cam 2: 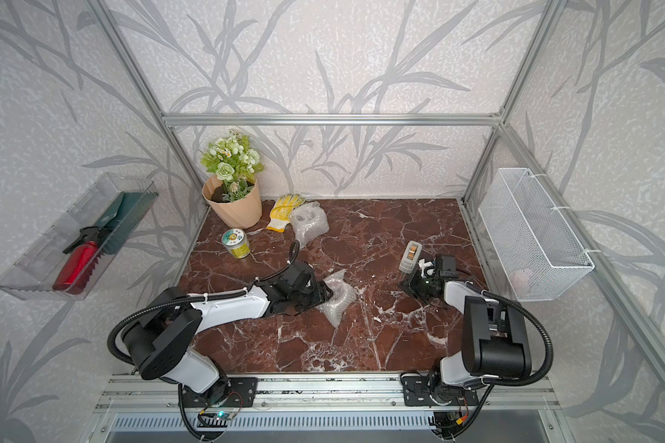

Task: Wrap mugs in bubble wrap
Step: Tear off the tape using the Tape Cutter.

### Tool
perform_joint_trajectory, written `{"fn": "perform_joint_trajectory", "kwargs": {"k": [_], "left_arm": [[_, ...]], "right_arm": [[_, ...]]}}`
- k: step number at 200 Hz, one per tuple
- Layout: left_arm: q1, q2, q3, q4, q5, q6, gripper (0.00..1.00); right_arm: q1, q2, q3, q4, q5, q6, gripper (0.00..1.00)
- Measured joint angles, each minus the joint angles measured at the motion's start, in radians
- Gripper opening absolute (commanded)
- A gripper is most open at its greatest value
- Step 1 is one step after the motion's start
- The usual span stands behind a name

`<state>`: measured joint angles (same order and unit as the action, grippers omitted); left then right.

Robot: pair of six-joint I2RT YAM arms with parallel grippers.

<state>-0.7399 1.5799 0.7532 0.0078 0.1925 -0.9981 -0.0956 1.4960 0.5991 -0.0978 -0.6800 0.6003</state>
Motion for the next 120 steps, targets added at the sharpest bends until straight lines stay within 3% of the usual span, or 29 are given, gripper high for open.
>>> {"fn": "perform_joint_trajectory", "kwargs": {"k": [120], "left_arm": [[0.000,0.000,0.000,0.000,0.000,0.000,0.66]], "right_arm": [[0.071,0.002,0.023,-0.068,0.224,0.021,0.00]]}}
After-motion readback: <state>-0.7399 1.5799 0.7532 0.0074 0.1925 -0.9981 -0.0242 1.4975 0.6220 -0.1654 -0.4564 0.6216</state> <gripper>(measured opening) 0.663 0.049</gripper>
